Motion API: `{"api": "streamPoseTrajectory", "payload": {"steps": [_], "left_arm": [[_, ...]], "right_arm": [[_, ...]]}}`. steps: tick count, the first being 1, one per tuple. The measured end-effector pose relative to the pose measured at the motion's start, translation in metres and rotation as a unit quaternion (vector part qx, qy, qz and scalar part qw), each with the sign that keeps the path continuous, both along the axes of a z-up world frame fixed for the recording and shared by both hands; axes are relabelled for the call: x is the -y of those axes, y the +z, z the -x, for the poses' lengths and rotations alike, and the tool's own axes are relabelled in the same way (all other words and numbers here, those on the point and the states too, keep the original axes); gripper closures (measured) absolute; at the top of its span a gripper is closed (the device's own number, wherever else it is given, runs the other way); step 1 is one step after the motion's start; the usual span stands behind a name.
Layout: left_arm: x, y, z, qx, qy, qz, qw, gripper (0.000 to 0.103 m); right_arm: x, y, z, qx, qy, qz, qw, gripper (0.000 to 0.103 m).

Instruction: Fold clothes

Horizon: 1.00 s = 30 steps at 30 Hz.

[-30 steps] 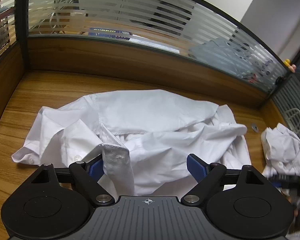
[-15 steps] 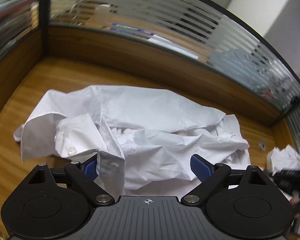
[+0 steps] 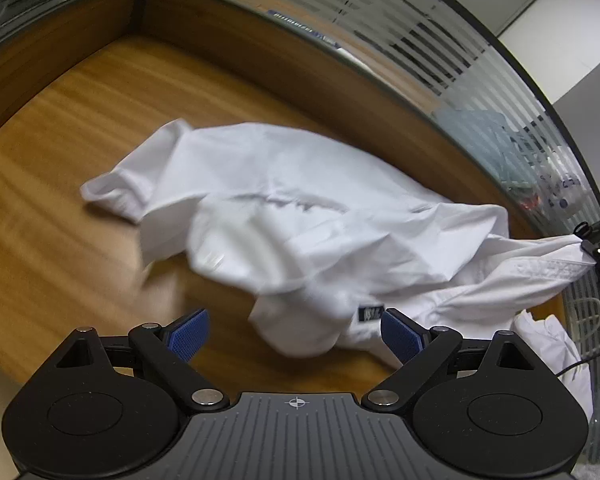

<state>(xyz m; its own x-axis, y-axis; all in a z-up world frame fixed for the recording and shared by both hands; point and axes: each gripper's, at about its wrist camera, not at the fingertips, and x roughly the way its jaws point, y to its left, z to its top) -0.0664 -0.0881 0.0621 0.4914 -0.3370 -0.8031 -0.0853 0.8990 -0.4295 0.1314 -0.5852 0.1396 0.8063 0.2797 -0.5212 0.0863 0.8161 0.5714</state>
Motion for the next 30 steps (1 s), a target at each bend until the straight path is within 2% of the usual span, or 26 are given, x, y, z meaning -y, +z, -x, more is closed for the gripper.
{"api": "streamPoseTrajectory", "payload": {"steps": [2,7,13,18,23,30], "left_arm": [[-0.004,-0.002,0.011,-0.006,0.01,-0.002,0.9999,0.009],[-0.002,0.003,0.021,-0.003,0.011,-0.009,0.9999,0.009],[0.021,0.026,0.004,0.045,-0.06,-0.013,0.9971,0.009],[0.046,0.028,-0.03,0.067,-0.147,-0.008,0.9868,0.009],[0.082,0.02,-0.067,0.069,-0.221,-0.007,0.9728,0.009],[0.141,-0.009,-0.106,0.063,-0.28,-0.005,0.9578,0.009]], "right_arm": [[0.003,-0.001,0.002,-0.003,-0.001,0.011,1.0,0.101],[0.017,-0.03,0.022,-0.036,-0.008,0.005,0.999,0.101],[0.025,-0.054,0.054,-0.06,-0.024,0.001,0.998,0.101],[0.025,-0.065,0.09,-0.069,-0.047,-0.012,0.996,0.101],[0.019,-0.079,0.124,-0.086,-0.068,-0.018,0.994,0.101],[0.009,-0.101,0.156,-0.115,-0.092,-0.031,0.989,0.101]]}}
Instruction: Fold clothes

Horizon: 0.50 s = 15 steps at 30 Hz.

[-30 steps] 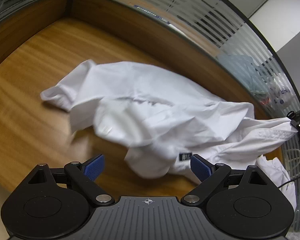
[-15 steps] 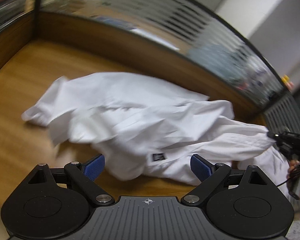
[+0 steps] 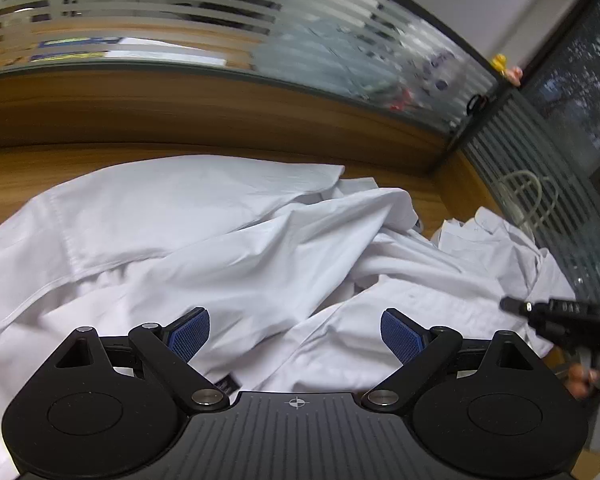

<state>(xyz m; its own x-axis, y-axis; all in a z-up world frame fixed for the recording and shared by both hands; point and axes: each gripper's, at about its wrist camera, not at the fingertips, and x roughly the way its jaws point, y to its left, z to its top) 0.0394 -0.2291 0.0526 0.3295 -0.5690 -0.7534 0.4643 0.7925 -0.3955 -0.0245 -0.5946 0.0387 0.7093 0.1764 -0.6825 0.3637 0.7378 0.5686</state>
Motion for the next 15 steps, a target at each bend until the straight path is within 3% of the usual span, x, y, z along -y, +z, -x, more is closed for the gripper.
{"api": "streamPoseTrajectory", "payload": {"steps": [5,15], "left_arm": [[0.037,-0.021,-0.019,0.008,-0.032,-0.011,0.9994,0.009],[0.086,-0.055,-0.064,0.058,-0.084,-0.079,0.9916,0.009]], "right_arm": [[-0.009,-0.017,0.009,-0.023,-0.004,-0.004,1.0,0.101],[-0.015,-0.048,0.013,-0.073,0.008,-0.002,0.997,0.101]]}}
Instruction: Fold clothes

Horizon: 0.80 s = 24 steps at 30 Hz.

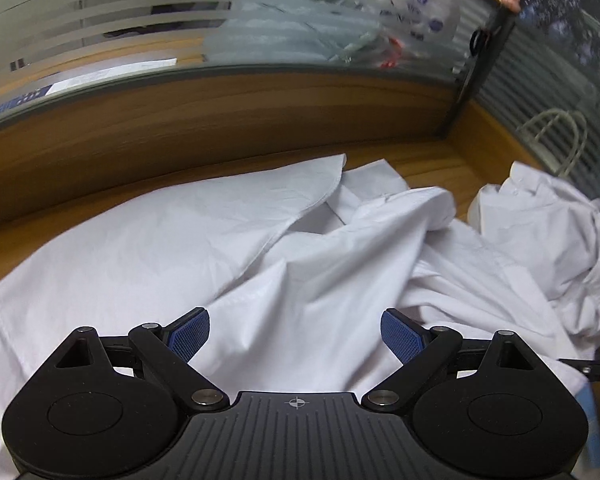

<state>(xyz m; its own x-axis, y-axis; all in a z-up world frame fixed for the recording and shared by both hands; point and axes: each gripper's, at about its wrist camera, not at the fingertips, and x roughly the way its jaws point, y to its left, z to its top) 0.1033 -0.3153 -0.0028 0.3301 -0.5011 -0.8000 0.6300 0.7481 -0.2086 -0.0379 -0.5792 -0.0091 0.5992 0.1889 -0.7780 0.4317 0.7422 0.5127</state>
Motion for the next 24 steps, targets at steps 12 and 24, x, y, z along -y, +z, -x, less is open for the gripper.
{"api": "streamPoseTrajectory", "payload": {"steps": [12,24], "left_arm": [[0.028,-0.046,-0.025,-0.004,-0.022,-0.056,0.9982,0.098],[-0.072,0.024,-0.047,0.062,0.195,0.024,0.9786,0.1]], "right_arm": [[0.005,-0.005,-0.012,-0.017,0.017,0.002,1.0,0.101],[0.006,0.0,-0.012,-0.011,0.019,0.032,0.999,0.101]]}}
